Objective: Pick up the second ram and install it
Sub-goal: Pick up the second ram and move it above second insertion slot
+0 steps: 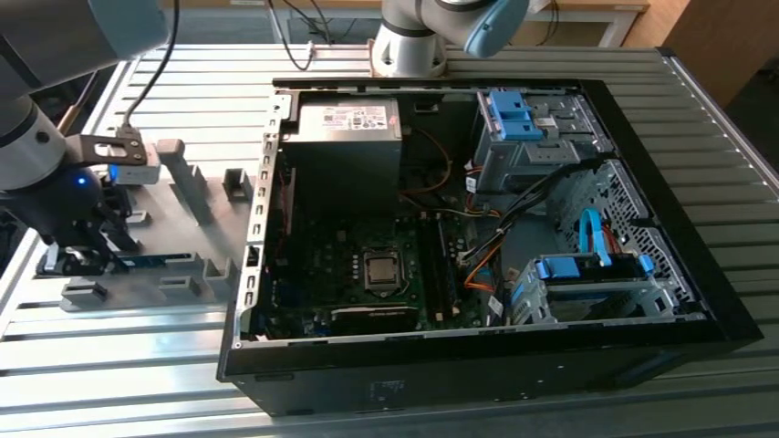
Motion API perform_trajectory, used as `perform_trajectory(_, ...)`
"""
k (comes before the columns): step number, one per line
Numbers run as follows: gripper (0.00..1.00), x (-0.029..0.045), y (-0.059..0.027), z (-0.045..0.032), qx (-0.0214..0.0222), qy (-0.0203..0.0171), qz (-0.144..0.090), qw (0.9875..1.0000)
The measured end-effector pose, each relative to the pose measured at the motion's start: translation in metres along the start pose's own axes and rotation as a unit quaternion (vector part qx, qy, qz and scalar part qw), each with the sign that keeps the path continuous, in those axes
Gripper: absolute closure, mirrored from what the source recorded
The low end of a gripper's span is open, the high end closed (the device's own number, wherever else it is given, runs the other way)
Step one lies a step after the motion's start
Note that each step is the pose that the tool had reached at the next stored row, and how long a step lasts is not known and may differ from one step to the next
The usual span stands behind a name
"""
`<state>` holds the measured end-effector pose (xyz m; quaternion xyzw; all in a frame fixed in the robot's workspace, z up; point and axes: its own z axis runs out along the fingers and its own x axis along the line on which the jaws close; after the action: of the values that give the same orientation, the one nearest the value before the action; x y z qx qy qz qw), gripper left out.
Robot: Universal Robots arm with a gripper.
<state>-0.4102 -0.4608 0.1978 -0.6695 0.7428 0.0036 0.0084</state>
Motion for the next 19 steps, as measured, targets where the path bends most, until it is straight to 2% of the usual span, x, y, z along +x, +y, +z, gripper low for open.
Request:
perform_trajectory(11,0.64,0.0002,0.0,0.0045,0.0,0.0,0.0,1.0)
perform_trajectory(12,0.71,0.0002,0.0,0.0049,0.0001,0.0,0.0,1.0)
perform_trajectory(19,0.71,-0.0003,-0.0001,0.0069,0.0001,-0.0002,0.0,1.0)
